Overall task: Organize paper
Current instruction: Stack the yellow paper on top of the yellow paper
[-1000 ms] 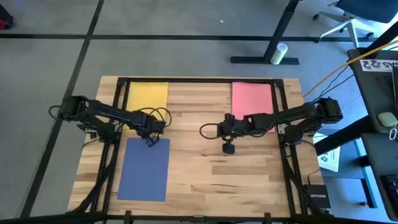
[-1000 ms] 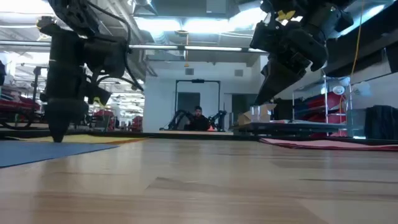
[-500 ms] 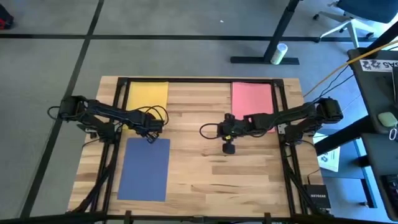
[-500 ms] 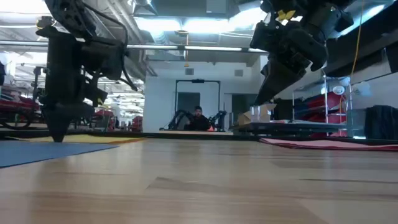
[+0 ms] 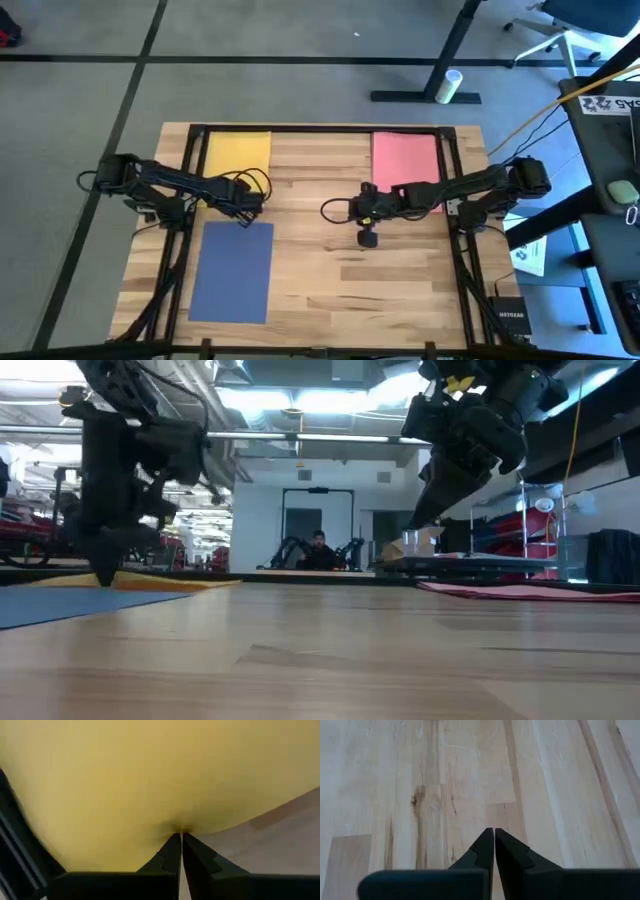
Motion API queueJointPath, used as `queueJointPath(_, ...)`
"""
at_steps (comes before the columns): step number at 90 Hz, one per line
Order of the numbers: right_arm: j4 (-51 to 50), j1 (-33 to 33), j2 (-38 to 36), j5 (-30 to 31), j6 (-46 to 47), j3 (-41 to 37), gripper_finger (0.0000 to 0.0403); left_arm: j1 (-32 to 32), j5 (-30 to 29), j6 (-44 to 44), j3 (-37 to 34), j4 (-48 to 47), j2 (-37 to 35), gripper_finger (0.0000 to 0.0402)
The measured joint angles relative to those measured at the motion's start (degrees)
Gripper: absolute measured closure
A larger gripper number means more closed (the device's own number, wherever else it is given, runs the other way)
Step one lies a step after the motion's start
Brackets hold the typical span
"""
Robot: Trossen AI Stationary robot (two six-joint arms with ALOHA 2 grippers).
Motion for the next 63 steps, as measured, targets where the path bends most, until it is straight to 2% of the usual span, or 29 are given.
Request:
queueJointPath(15, 0.0, 0.0, 0.0, 0.0, 0.0, 0.0, 0.0398, -1.1, -0.6, 1.3, 2.3, 0.0, 0.0, 0.0402)
queueJointPath(41, -0.1, 0.0, 0.0, 0.0, 0.0, 0.0, 0.0398, -1.7, -0.7, 3.8, 2.4, 0.0, 0.0, 0.0402)
queueJointPath(52, -0.1, 0.0, 0.0, 0.0, 0.0, 0.0, 0.0398, -3.1, -0.4, 8.6, 2.4, 9.6, 0.0, 0.0402)
queueJointPath(63, 0.0, 0.0, 0.0, 0.0, 0.0, 0.0, 0.0398, -4.7, 0.8, 18.3, 2.5, 22.6, 0.3, 0.0402)
